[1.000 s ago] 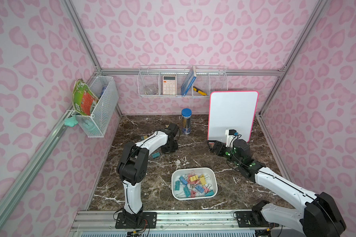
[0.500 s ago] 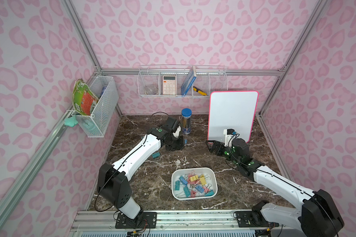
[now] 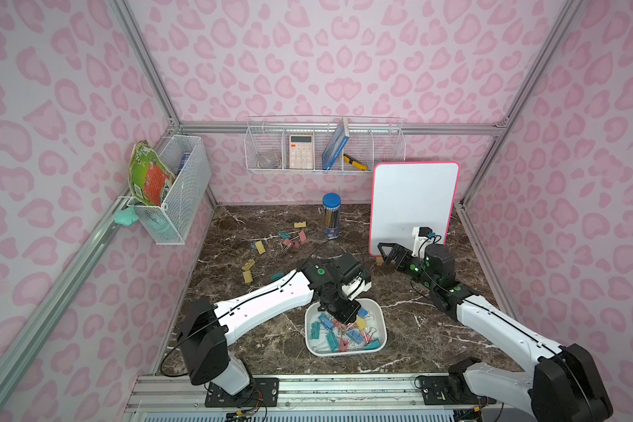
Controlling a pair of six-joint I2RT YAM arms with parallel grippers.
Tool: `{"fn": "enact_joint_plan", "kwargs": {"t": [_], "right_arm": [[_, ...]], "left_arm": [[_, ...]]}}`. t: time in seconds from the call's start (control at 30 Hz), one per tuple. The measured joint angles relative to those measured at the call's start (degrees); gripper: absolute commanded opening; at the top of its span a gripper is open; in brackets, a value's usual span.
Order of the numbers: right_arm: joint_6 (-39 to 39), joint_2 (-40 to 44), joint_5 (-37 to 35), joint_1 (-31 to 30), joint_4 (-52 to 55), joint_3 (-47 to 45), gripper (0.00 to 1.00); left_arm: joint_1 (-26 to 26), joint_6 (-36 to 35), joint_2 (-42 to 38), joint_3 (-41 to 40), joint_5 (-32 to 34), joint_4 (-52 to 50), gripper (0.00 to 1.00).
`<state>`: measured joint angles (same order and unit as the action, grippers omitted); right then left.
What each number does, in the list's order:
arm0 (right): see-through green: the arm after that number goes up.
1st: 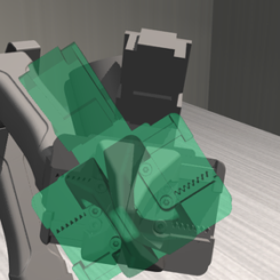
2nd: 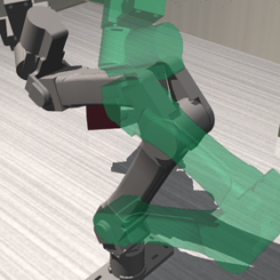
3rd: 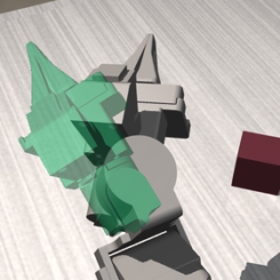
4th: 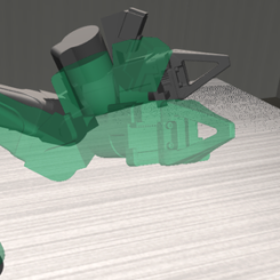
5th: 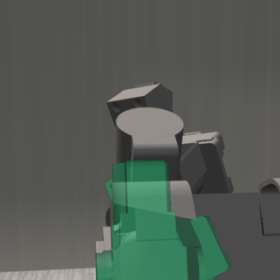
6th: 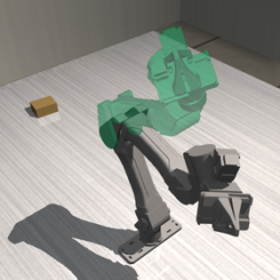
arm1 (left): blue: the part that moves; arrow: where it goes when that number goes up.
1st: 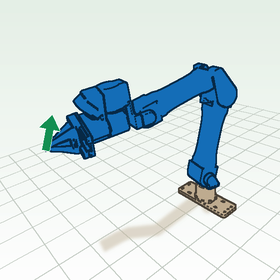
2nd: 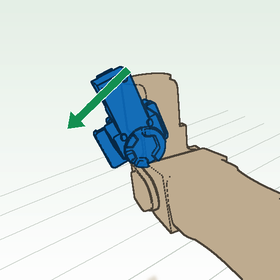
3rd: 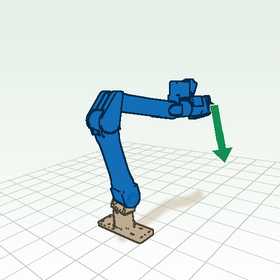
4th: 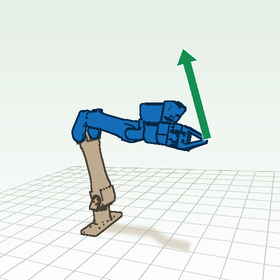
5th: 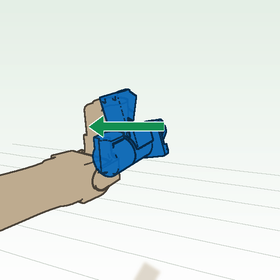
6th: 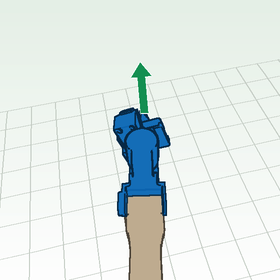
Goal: Put the binder clips in the storage box
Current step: Place the binder clip in the storage box, then pick up the binder clip at the center of the board.
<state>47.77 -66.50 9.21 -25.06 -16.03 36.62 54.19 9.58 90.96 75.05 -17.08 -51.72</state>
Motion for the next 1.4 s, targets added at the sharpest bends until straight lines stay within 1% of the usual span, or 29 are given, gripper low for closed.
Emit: {"fn": "enact_joint_plan", "kwargs": {"t": [0.1,0.23,0.43,0.57,0.67,0.8,0.9,1.0,1.1,1.17,1.23,1.4], "right_arm": [[0.02,0.11,0.00,0.00,0.02,-0.02,0.98],[0.04,0.31,0.11,0.00,0.09,-0.28,0.98],[-0.22,0.87,0.24,0.00,0.90,-0.13,0.98],[-1.07,2.08,0.13,-0.02,1.73,0.11,0.98],[-1.53,2.89,-0.31,-0.02,2.14,0.22,0.98],[-2.29,3.19,-1.49,-0.76,2.47,0.44,0.98],[-3.04,2.93,-1.95,-2.62,2.51,1.09,0.98],[-3.52,1.95,-2.64,-4.28,2.56,1.99,0.98],[-4.13,1.01,-3.74,-5.88,2.69,3.02,0.98],[-4.70,0.59,-4.48,-7.54,2.80,3.56,0.98],[-6.05,0.13,-5.16,-9.92,3.02,4.22,0.98],[-11.74,-0.66,-8.85,-17.59,3.69,5.92,0.98]], "left_arm": [[1.22,-1.40,1.20,-2.56,2.05,-0.79,0.17],[1.20,-2.21,2.67,-5.14,5.92,-1.05,0.22],[1.27,-1.75,4.74,-5.70,6.93,0.44,0.33],[0.81,-0.90,2.82,-5.70,7.69,1.84,0.39],[-1.20,-0.57,-1.44,-5.68,8.87,3.02,0.42],[-6.91,2.38,-7.41,-5.09,11.02,4.90,0.42],[-14.08,5.38,-9.53,-3.10,13.25,6.29,0.40],[-22.25,9.79,-9.07,-0.22,15.23,8.22,0.40],[-29.03,14.19,-5.70,2.99,16.59,9.79,0.40],[-32.20,16.48,-2.45,4.81,16.65,10.14,0.39],[-35.08,18.56,1.51,6.36,16.61,11.08,0.39],[-39.69,22.14,10.69,10.36,16.44,12.02,0.40]]}}
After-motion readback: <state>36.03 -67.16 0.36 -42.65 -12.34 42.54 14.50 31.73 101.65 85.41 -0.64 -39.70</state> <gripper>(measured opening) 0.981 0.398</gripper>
